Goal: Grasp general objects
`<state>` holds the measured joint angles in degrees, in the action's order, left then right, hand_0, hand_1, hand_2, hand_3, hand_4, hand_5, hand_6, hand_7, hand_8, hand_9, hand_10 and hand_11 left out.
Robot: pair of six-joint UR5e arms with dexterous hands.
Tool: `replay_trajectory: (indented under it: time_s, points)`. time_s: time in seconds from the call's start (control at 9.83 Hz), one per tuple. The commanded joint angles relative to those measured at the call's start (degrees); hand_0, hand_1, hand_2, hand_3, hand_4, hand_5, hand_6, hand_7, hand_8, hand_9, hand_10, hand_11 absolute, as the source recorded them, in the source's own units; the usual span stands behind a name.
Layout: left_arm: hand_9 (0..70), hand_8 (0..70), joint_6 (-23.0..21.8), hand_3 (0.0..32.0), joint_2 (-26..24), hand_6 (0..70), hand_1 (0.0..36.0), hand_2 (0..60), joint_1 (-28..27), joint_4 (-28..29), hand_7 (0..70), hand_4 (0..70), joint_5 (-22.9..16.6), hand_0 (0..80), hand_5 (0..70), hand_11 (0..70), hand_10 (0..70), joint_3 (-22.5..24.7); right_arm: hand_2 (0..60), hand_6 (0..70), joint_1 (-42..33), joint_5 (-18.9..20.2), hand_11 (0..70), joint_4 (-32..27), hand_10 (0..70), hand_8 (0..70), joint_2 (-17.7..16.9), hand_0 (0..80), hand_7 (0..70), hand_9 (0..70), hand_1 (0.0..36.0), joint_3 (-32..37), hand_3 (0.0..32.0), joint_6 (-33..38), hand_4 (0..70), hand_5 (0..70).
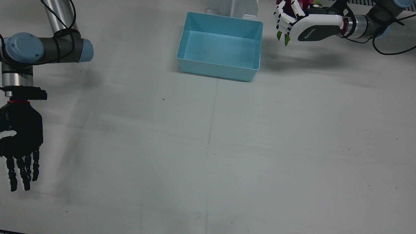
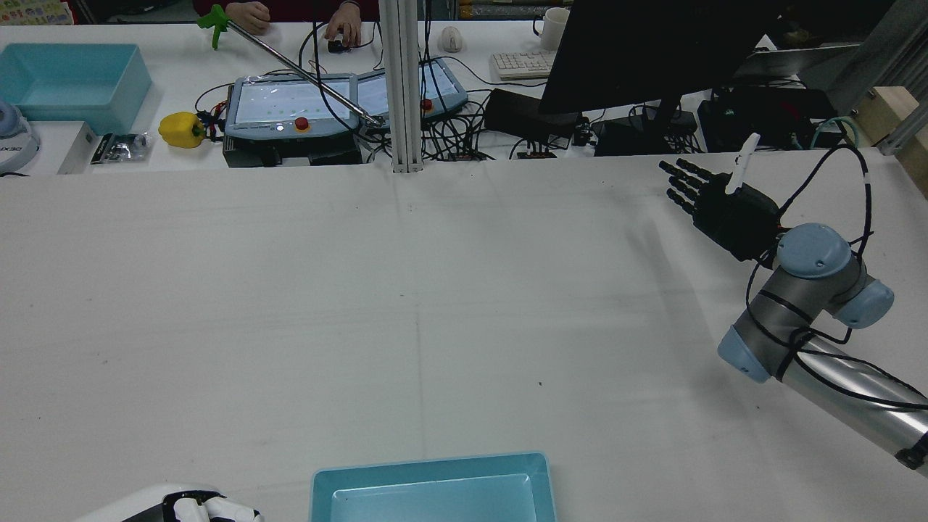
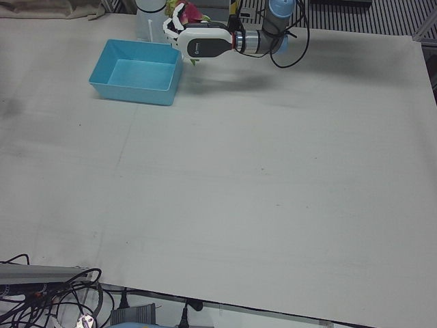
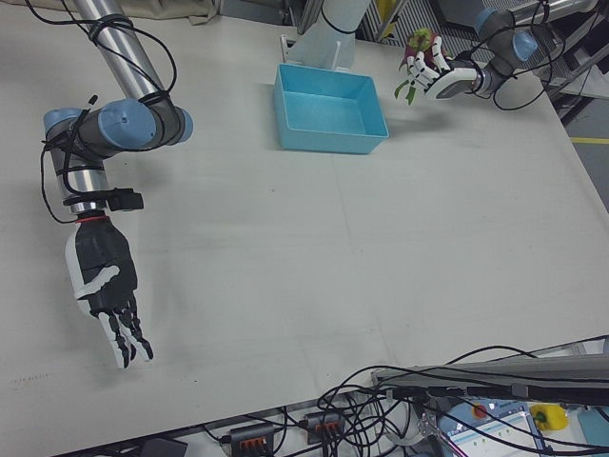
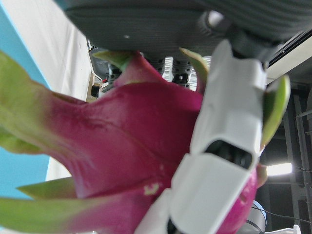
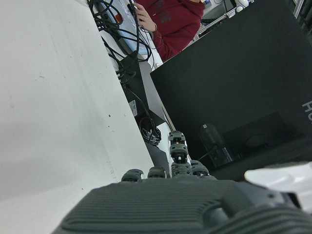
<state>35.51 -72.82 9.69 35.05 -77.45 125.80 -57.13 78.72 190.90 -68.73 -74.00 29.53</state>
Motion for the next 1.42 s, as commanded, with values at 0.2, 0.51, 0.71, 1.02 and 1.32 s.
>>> replay_trajectory:
  time_s: [0.2, 0.51, 0.71, 1.02, 1.32]
  points:
    - [36.1, 40.4, 0.1, 0.0, -4.1, 41.6, 36.0, 60.0, -3.7, -3.2, 51.0, 70.0, 2.7, 80.0, 70.0, 70.0, 64.0, 1.0, 0.0, 0.0, 0.0, -0.1, 0.0, 0.0, 0.0, 0.0, 0.0, 0.0, 0.0, 0.0, 0.0, 0.0, 0.0, 0.0, 0.0, 0.0]
    - [35.6, 40.2, -0.1, 0.0, -6.5, 42.2, 36.0, 60.0, -4.0, -4.9, 51.5, 70.0, 2.9, 80.0, 70.0, 70.0, 63.5, 1.1, 0.0, 0.0, 0.0, -0.1, 0.0, 0.0, 0.0, 0.0, 0.0, 0.0, 0.0, 0.0, 0.0, 0.0, 0.0, 0.0, 0.0, 0.0]
    - [35.1, 39.5, -0.1, 0.0, -8.6, 41.0, 36.0, 60.0, -4.9, -7.2, 52.0, 70.0, 2.9, 80.0, 70.0, 70.0, 61.5, 1.5, 0.0, 0.0, 0.0, 0.0, 0.0, 0.0, 0.0, 0.0, 0.0, 0.0, 0.0, 0.0, 0.0, 0.0, 0.0, 0.0, 0.0, 0.0]
    - [1.1, 1.1, 0.3, 0.0, -10.1, 2.2, 36.0, 60.0, -5.6, -8.0, 12.5, 11.8, 2.8, 80.0, 0.0, 13.8, 6.3, 1.5, 0.0, 0.0, 0.0, 0.0, 0.0, 0.0, 0.0, 0.0, 0.0, 0.0, 0.0, 0.0, 0.0, 0.0, 0.0, 0.0, 0.0, 0.0]
    - [0.0, 0.0, 0.4, 7.0, -10.3, 0.0, 36.0, 60.0, -5.6, -8.0, 4.6, 0.0, 2.8, 80.0, 0.0, 6.2, 0.8, 1.5, 0.0, 0.0, 0.0, -0.1, 0.0, 0.0, 0.0, 0.0, 0.0, 0.0, 0.0, 0.0, 0.0, 0.0, 0.0, 0.0, 0.0, 0.0]
